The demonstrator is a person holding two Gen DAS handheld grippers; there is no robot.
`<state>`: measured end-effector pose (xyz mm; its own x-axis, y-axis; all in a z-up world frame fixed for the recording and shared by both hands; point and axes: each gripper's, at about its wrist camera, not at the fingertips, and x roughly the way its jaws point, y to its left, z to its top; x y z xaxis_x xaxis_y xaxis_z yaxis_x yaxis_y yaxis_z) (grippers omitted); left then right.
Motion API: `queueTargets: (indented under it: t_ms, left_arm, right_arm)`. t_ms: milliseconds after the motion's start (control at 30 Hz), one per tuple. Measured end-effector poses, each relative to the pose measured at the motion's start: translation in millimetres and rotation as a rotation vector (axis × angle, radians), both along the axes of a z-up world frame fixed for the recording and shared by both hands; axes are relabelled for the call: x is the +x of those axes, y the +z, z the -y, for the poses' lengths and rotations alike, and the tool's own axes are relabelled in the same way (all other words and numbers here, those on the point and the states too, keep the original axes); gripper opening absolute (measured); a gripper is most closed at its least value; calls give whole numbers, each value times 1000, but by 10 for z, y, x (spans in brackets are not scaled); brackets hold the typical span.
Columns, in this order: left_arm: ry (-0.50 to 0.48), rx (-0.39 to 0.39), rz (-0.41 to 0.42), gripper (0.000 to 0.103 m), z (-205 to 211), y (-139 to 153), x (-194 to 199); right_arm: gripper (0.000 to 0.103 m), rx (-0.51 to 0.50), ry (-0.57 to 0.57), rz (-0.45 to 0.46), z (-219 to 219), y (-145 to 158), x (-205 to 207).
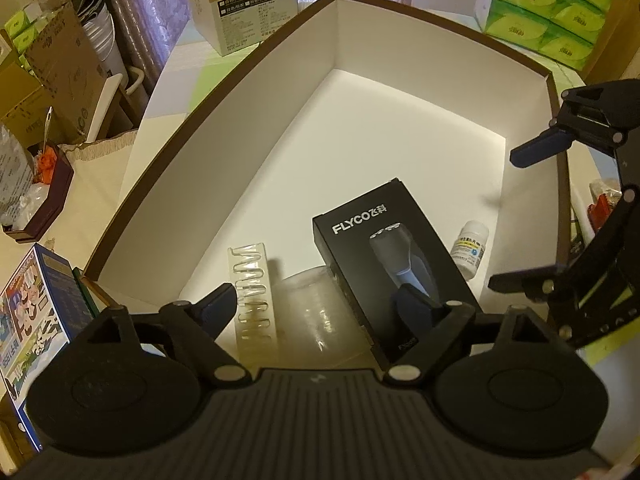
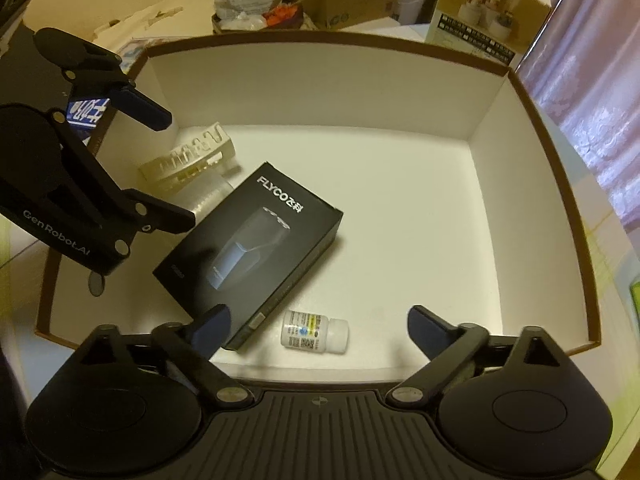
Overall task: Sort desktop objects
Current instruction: 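Open the right tool releasing the pill bottle while the left tool releases the cup, then withdraw both tools from the box back toward the table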
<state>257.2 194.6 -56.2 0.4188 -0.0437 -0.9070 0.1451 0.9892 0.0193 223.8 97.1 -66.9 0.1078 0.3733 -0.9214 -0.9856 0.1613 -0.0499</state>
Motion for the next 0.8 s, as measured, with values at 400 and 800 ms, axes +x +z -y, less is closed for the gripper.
queueTargets:
  t_ms: [400, 800]
  left_arm:
    - [0, 18, 55, 91, 40, 215, -112]
    - [-3, 37, 121, 95, 136, 484, -335]
  right_arm:
    - [101, 87, -50, 13, 176, 301, -99]
    - [101, 188, -97, 23, 431, 558, -307]
